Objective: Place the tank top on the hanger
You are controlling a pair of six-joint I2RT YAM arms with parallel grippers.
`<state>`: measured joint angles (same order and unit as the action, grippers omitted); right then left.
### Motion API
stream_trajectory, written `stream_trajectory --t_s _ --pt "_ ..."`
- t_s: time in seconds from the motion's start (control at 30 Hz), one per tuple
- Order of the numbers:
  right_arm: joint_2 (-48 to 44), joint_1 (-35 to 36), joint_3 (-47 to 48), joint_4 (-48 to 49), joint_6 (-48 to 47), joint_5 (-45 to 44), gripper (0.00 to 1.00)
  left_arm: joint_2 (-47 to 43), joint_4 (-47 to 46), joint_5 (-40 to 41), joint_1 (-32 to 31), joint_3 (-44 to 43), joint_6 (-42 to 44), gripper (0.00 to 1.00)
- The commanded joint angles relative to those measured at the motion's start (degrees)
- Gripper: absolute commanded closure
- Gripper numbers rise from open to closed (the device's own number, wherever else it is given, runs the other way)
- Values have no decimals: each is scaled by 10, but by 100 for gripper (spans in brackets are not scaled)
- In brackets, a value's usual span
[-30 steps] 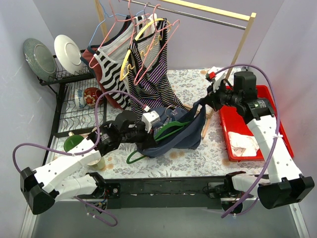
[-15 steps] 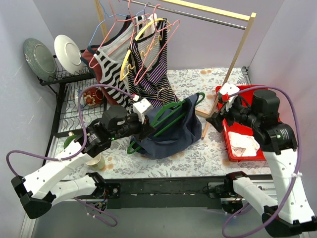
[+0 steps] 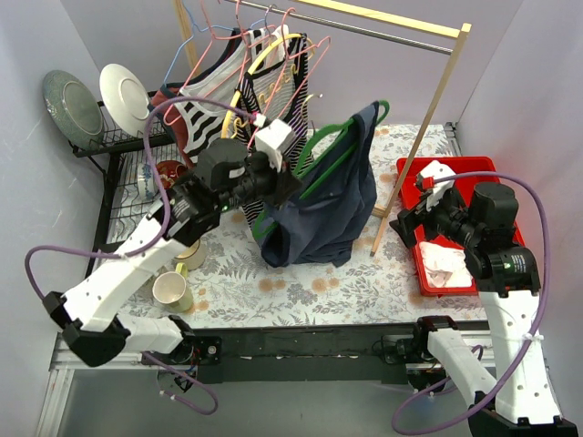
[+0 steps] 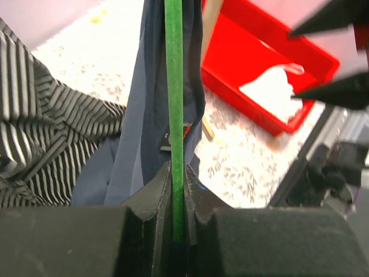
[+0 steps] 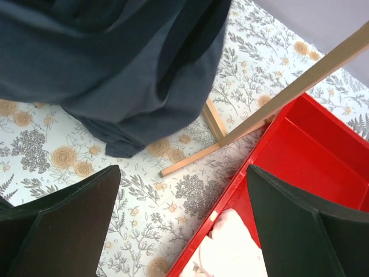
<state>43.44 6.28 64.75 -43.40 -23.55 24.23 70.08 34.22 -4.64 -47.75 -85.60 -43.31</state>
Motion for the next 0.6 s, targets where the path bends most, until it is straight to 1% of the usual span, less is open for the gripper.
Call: stream_trajectory --t_s 0.0,0.07,0.1,0.17,0.2,0.33,0.57 --pt "-23 -14 -10 38 25 28 2 64 -30 19 26 -108 -7 100" --pt "-29 -18 -22 41 27 30 2 94 -33 14 37 -144 -16 100" --pt "-35 -21 -25 43 29 31 2 122 -35 10 51 -179 -19 100" --pt "-39 -22 -33 43 30 33 2 146 -40 -10 66 -210 -33 100" --pt "-42 -23 -36 43 30 34 2 171 -43 -16 80 -240 -39 100" --pt "-49 -27 -47 47 35 42 2 218 -57 -43 104 -296 -60 100" --pt "-55 -35 -62 51 39 54 2 278 -71 -59 114 -373 -78 100"
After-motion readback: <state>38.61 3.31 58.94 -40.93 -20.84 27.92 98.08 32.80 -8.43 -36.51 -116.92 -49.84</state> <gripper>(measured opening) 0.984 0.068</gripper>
